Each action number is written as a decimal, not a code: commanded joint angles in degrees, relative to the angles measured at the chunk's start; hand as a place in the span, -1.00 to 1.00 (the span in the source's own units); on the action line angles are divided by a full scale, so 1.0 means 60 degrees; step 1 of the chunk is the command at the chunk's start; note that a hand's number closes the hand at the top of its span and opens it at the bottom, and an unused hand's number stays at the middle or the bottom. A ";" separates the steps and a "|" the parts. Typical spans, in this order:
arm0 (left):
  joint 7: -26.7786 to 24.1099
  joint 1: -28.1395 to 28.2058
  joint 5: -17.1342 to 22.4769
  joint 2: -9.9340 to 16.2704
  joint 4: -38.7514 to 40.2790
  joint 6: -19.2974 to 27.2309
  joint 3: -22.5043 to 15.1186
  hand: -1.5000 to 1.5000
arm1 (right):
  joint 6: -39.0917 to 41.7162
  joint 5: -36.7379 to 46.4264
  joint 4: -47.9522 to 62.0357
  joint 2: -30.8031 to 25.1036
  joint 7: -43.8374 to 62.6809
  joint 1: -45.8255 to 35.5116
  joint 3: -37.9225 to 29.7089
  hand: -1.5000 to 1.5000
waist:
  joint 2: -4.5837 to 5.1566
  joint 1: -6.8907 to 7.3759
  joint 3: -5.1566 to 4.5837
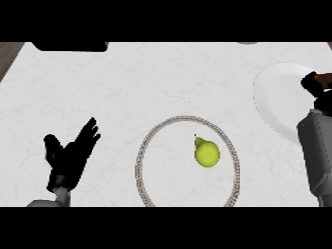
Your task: Pick the sweet potato from the placemat and place it in the plate
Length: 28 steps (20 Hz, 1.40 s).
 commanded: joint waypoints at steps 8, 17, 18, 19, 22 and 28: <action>0.0401 -0.0232 -0.0127 -0.0301 -0.0080 0.0233 -0.0149 0.00 | 0.1480 -0.4880 0.2776 -0.1246 -0.2423 -0.0297 -0.0849 -1.00 | 0.0022 -0.0010 0.0028; 0.0325 0.0200 -0.0169 -0.0159 -0.0327 0.0028 -0.0220 0.00 | 0.0151 -0.8360 0.1641 -0.1170 -0.7178 0.0085 -0.1459 -1.00 | 0.0039 0.0076 0.0046; 0.0074 -0.0064 -0.0057 -0.0092 0.0094 -0.0001 0.0117 0.00 | -0.0178 -0.8849 0.1132 -0.0677 -0.7725 0.0276 -0.1488 -1.00 | 0.0027 -0.0047 0.0038; 0.0192 0.0073 -0.0130 -0.0010 -0.0063 -0.0001 0.0050 0.00 | 0.0029 -0.9290 0.0928 -0.0996 -0.7985 0.0246 -0.1685 -1.00 | 0.0009 -0.0042 0.0035; 0.0822 -0.0215 -0.0309 -0.0366 -0.0487 0.0454 -0.0189 0.00 | -0.0142 -1.0591 0.0498 -0.0586 -0.9081 0.0666 -0.2059 -1.00 | -0.0028 -0.0089 0.0017; -0.0003 0.0412 -0.0211 -0.0268 -0.0054 0.0058 0.0035 0.00 | 0.1550 -1.3109 -0.1151 0.0441 -1.1124 0.1931 -0.2327 -1.00 | -0.0089 -0.0204 -0.0015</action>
